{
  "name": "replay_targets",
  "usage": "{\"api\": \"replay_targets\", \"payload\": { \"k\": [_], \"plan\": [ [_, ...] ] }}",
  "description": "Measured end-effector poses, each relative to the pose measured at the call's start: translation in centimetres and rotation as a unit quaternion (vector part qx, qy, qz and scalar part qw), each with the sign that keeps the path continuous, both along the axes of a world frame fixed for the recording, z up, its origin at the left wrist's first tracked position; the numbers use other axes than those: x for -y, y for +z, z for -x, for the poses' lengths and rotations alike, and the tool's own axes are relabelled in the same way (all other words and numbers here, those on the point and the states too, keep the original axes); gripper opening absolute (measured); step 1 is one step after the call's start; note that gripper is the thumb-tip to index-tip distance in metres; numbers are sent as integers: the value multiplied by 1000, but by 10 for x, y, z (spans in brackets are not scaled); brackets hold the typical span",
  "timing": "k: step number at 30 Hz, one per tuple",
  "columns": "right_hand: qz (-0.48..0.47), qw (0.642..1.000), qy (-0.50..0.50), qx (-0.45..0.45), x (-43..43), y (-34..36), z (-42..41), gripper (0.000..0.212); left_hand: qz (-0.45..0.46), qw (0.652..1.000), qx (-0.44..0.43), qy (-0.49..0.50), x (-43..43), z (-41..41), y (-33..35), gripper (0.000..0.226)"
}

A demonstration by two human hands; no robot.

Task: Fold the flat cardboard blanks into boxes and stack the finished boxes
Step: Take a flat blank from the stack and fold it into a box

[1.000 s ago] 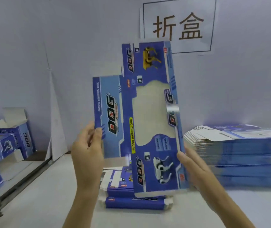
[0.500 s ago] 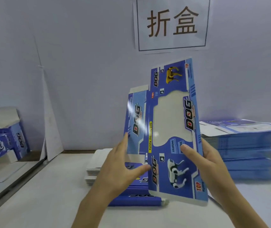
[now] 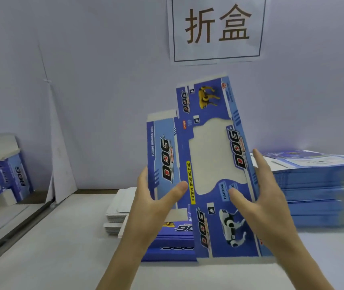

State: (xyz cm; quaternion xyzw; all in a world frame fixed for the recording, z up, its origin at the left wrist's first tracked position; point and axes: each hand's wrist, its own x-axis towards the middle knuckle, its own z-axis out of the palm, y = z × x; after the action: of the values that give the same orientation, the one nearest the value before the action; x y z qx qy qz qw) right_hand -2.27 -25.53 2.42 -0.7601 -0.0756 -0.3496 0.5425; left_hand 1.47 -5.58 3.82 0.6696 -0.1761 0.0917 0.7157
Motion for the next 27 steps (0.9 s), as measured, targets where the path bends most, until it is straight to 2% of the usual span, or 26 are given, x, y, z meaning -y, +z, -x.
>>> {"api": "replay_targets", "payload": {
  "k": [3, 6, 8, 11, 15, 17, 24, 27],
  "plan": [
    [-46, 999, -1, -1, 0, 1, -2, 60, 26, 999, 0, 33, 0, 0, -1, 53],
    [-85, 996, 15, -10, -2, 5, -3, 42, 41, 998, -17, 48, -3, -2, -1, 50],
    [-92, 996, 14, -2, -5, 6, -4, 37, 40, 998, -10, 41, 0, 0, -3, 46],
    [-104, 994, -1, 14, -8, 6, -3, 50, 34, 998, 25, 42, 10, 5, -7, 55],
    [-77, 996, -7, 35, -12, 8, 1, 60, 10, 997, 59, 58, 14, 6, -9, 92],
    [-71, 997, -13, 33, -14, 8, 2, 65, 0, 996, 61, 60, 14, 6, -9, 102],
    [-59, 998, -17, 31, -26, 3, 2, 82, 24, 994, 91, 49, 19, 14, -5, 92],
    [-64, 997, 17, 27, -33, 2, 2, 75, 35, 994, 101, 11, 28, 22, -6, 95]
  ]
}}
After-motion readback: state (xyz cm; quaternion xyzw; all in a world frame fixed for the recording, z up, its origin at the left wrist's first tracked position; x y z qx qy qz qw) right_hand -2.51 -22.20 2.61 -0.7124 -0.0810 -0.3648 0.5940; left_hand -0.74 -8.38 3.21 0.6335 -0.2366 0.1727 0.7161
